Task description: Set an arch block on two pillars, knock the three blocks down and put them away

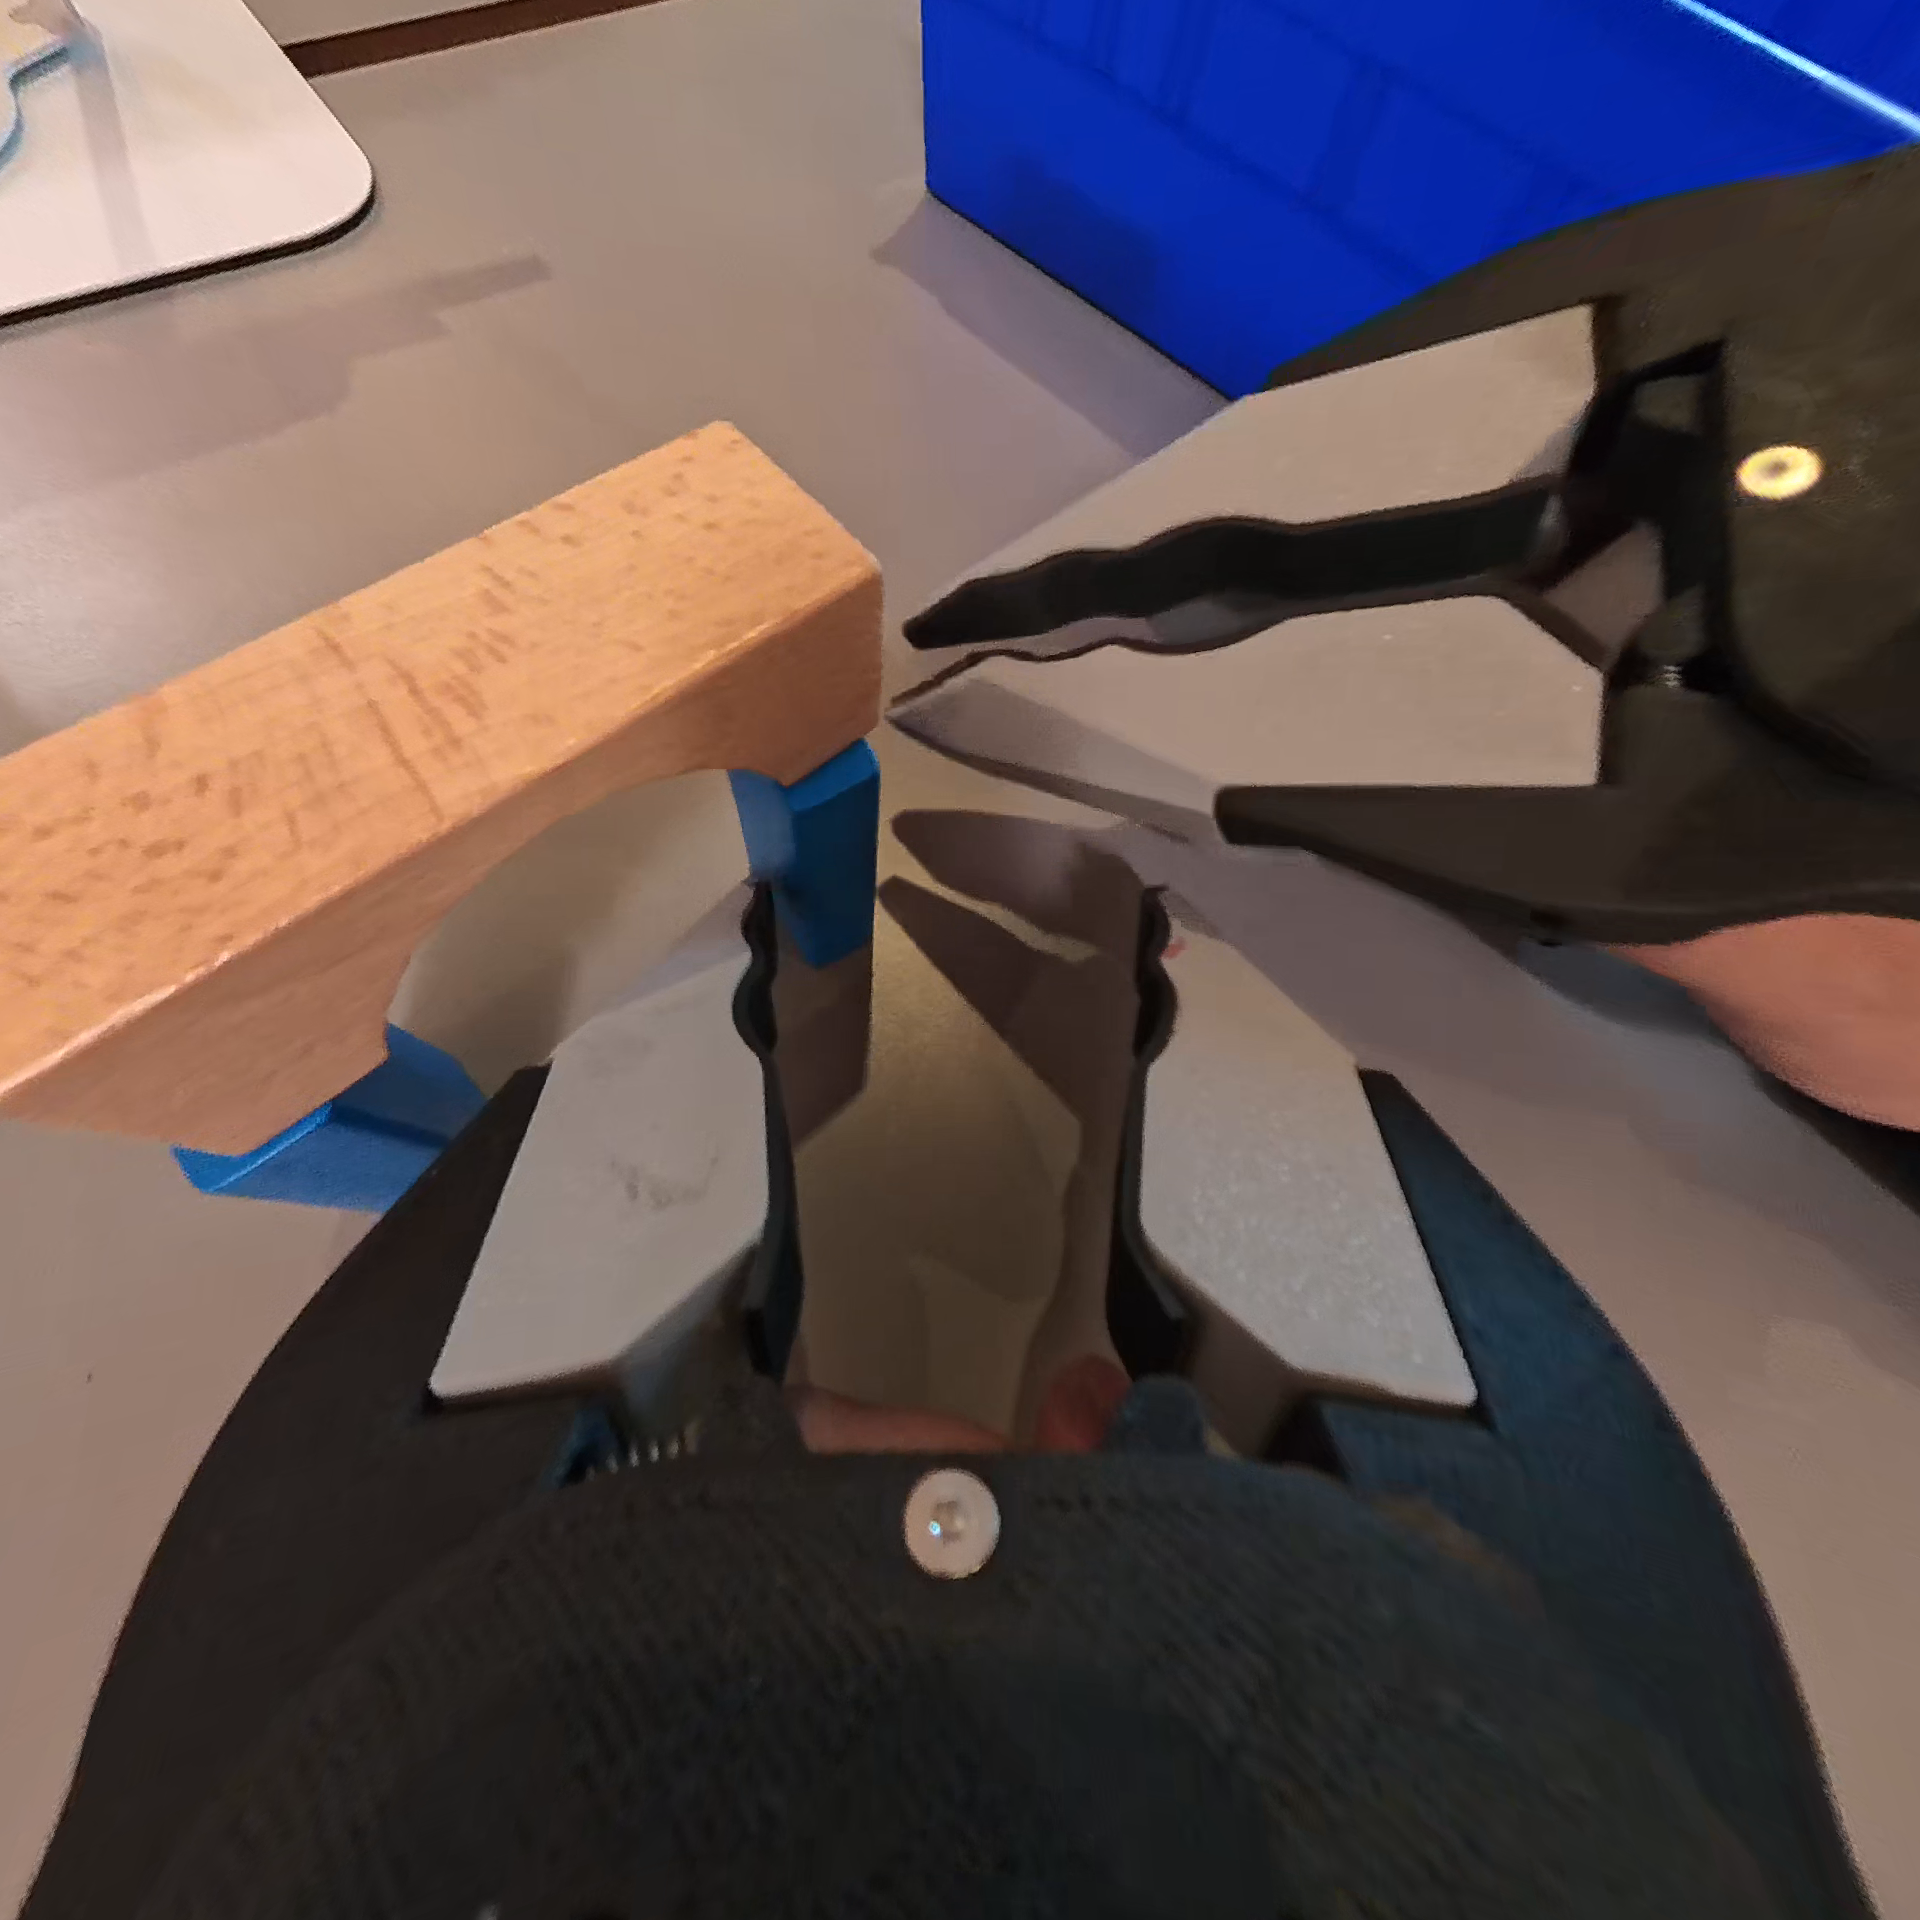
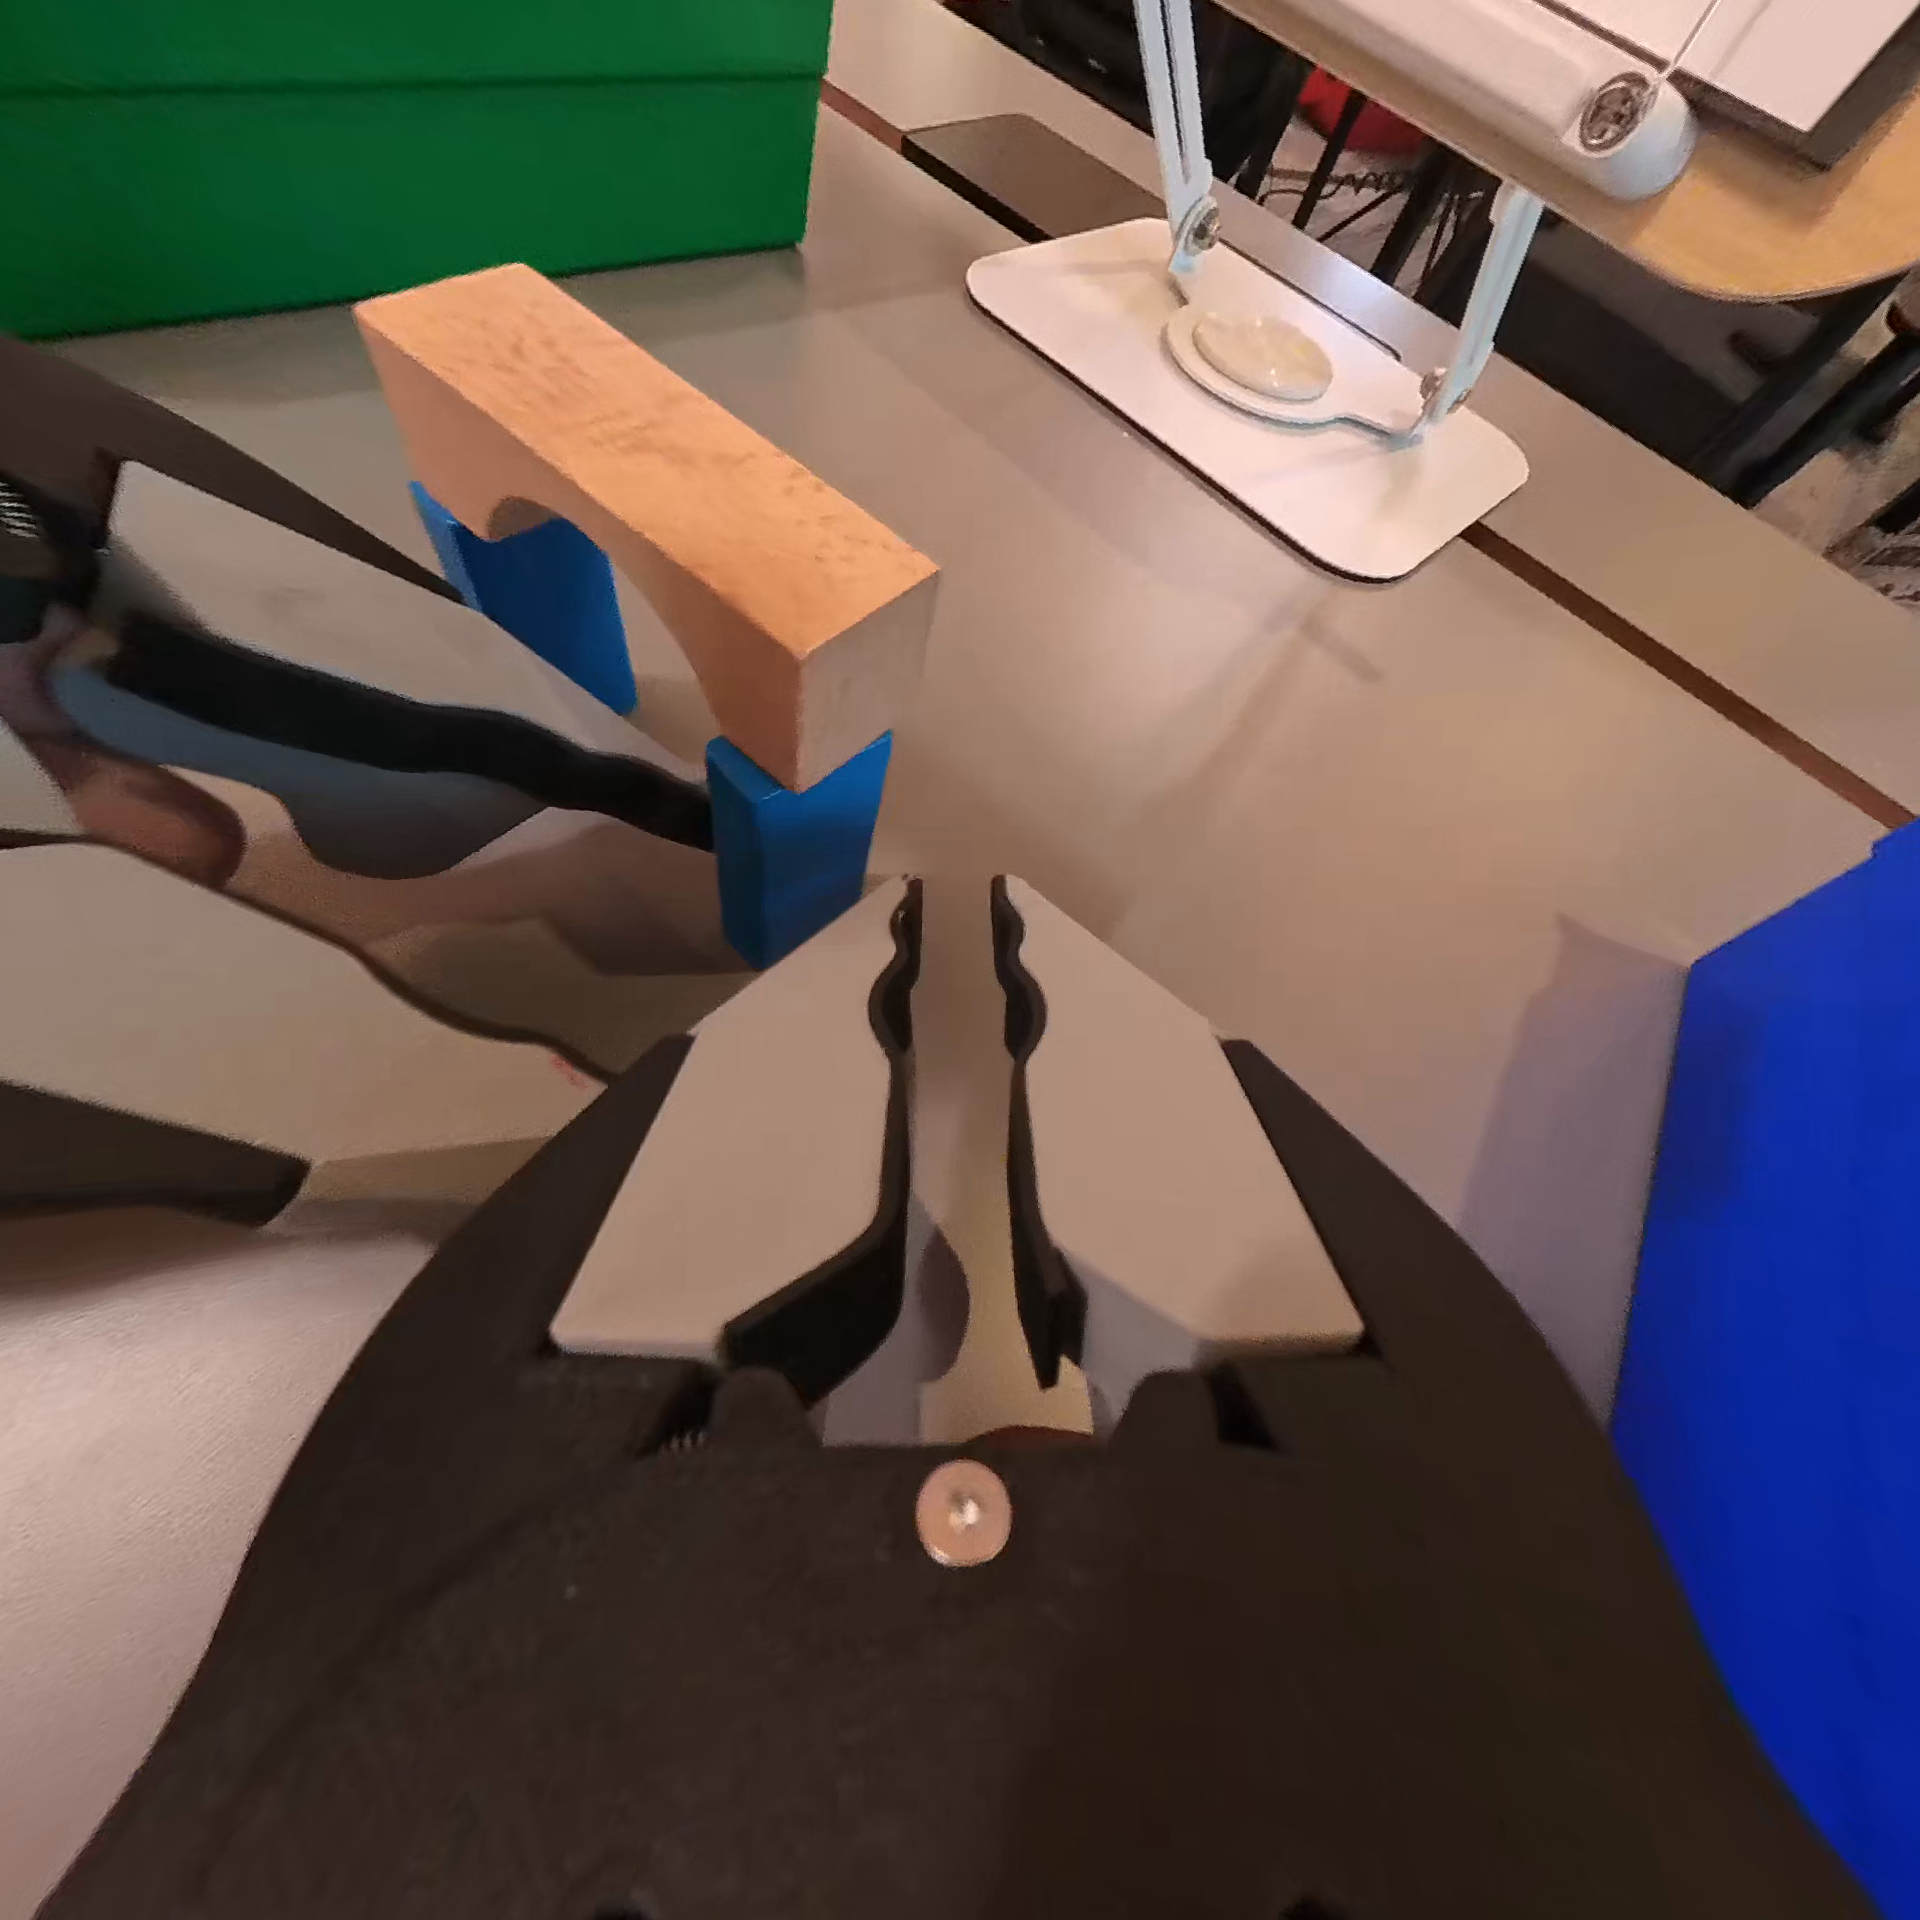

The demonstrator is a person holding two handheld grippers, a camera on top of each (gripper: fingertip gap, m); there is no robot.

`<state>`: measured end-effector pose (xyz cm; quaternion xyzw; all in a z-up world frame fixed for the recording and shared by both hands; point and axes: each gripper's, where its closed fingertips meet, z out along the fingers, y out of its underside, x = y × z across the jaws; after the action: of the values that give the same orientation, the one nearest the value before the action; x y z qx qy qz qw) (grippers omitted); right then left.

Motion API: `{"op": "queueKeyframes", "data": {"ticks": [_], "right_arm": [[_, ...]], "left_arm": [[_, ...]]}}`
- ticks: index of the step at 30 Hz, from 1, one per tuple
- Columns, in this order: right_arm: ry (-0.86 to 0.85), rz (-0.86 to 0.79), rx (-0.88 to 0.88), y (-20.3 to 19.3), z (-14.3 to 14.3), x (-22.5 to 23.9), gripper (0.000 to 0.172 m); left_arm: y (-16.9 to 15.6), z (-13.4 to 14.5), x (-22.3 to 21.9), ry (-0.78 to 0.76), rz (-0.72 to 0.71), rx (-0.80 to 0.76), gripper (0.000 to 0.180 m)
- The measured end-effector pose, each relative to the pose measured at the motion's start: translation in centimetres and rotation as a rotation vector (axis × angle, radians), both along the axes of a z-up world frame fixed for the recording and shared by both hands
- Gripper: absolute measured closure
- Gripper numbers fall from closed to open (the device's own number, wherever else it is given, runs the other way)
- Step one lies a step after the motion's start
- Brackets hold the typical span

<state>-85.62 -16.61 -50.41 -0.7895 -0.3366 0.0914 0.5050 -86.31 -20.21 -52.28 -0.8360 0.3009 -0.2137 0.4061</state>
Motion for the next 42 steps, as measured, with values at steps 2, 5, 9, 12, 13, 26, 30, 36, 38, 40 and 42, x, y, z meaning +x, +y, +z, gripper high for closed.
{"op": "queueKeyframes", "data": {"ticks": [2,5,9,12,13,26,30,36,38,40,42], "right_arm": [[0.007,-0.004,-0.006,0.3,0.0,0.1,0.162],[0.033,0.009,-0.031,0.5,-0.1,-0.1,0.16],[0.034,0.017,-0.049,0.8,-0.3,-0.5,0.159],[0.026,0.031,-0.049,0.9,-0.4,-0.9,0.159],[0.022,0.034,-0.047,1.0,-0.4,-1.0,0.159],[0.02,0.034,-0.049,1.3,-0.4,-1.3,0.16],[0.021,0.03,-0.047,1.3,-0.4,-1.3,0.159],[0.044,0.018,-0.04,1.3,-0.1,-0.6,0.154],[0.051,0.008,-0.031,1.3,0.1,-0.3,0.153],[0.057,-0.002,-0.022,1.4,0.3,0.1,0.151],[0.063,-0.009,-0.018,1.4,0.4,0.3,0.15]], "left_arm": [[-0.1,-0.1,0.1,0.007,-0.004,-0.002,0.112],[-0.1,-0.1,0.1,0.017,-0.008,0.003,0.112],[-0.1,-0.1,0.2,0.014,-0.01,0.004,0.111],[-0.2,-0.1,0.2,0.005,-0.011,0.0,0.111],[-0.2,-0.1,0.2,0.004,-0.012,-0.003,0.11],[-0.2,-0.3,0.2,-0.007,-0.02,-0.033,0.109],[-0.2,-0.3,0.2,-0.011,-0.021,-0.037,0.109],[-1.1,0.7,-0.7,-0.051,-0.029,0.014,0.11],[-1.8,1.6,-1.6,-0.077,-0.048,0.075,0.11],[-2.5,2.5,-3.2,-0.097,-0.057,0.136,0.11],[-2.6,3.4,-5.6,-0.099,-0.049,0.195,0.109]]}}
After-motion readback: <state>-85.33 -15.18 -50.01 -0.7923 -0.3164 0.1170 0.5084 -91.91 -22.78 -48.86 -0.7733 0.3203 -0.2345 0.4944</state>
